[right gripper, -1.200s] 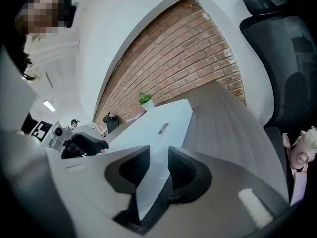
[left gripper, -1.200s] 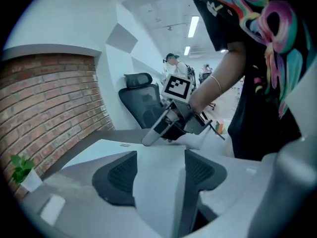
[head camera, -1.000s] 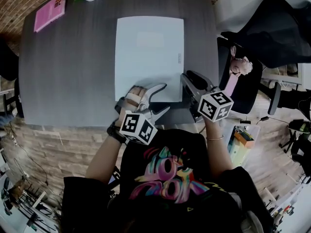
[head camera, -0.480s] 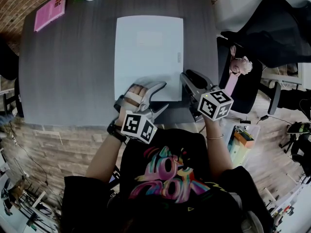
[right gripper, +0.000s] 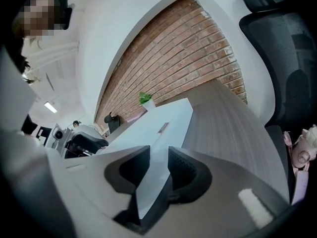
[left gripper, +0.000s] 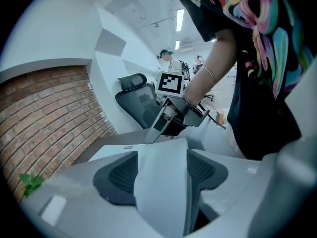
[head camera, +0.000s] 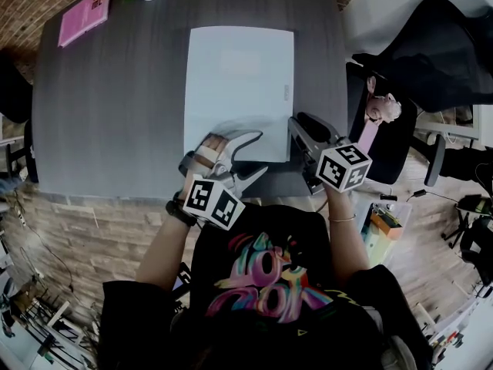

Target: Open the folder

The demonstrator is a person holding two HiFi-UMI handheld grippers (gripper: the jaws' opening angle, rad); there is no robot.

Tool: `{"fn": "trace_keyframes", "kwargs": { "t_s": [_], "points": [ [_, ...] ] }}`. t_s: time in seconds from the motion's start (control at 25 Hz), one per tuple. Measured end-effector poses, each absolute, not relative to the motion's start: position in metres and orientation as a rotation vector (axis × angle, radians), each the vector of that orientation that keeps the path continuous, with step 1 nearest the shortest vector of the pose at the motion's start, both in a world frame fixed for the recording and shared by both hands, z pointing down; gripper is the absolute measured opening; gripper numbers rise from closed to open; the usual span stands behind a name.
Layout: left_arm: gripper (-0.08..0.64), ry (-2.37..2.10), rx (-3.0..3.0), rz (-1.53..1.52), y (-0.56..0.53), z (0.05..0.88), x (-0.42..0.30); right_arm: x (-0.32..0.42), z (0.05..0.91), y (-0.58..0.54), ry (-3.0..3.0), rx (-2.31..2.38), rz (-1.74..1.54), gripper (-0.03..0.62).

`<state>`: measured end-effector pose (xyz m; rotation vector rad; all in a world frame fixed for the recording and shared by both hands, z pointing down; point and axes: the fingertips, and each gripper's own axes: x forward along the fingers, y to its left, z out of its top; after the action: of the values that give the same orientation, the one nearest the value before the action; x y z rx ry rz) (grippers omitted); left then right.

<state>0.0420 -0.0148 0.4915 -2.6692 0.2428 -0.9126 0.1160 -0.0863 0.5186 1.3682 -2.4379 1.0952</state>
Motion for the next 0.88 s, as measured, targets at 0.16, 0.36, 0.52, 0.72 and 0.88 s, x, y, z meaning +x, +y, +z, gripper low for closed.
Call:
{"fn": "trace_keyframes", "kwargs": {
  "t_s": [0.16, 0.36, 0.52, 0.72, 0.88],
  "points": [
    [0.274, 0.222, -2.658, -0.901, -0.010, 0.489, 0.043, 0.115, 0.519, -0.086, -2.439, 1.351, 1.106, 0.117],
    [0.142, 0.185, -2.644, -0.877, 0.004, 0.488, 0.044, 0.116, 0.519, -0.086, -2.438, 1.335, 1.123, 0.115],
    [0.028, 0.187, -2.618, -0.850, 0.013, 0.486, 0.044, 0.115, 0.520, -0.085, -2.431, 1.327, 1.134, 0.115],
    [0.005, 0.286, -2.697, -0.775, 0.007, 0.472, 0.042, 0.117, 0.519, -0.086, -2.428, 1.323, 1.140, 0.115],
    [0.000, 0.354, -2.771, -0.721, 0.003, 0.460, 0.040, 0.117, 0.518, -0.085, -2.419, 1.328, 1.118, 0.117]
  ]
}}
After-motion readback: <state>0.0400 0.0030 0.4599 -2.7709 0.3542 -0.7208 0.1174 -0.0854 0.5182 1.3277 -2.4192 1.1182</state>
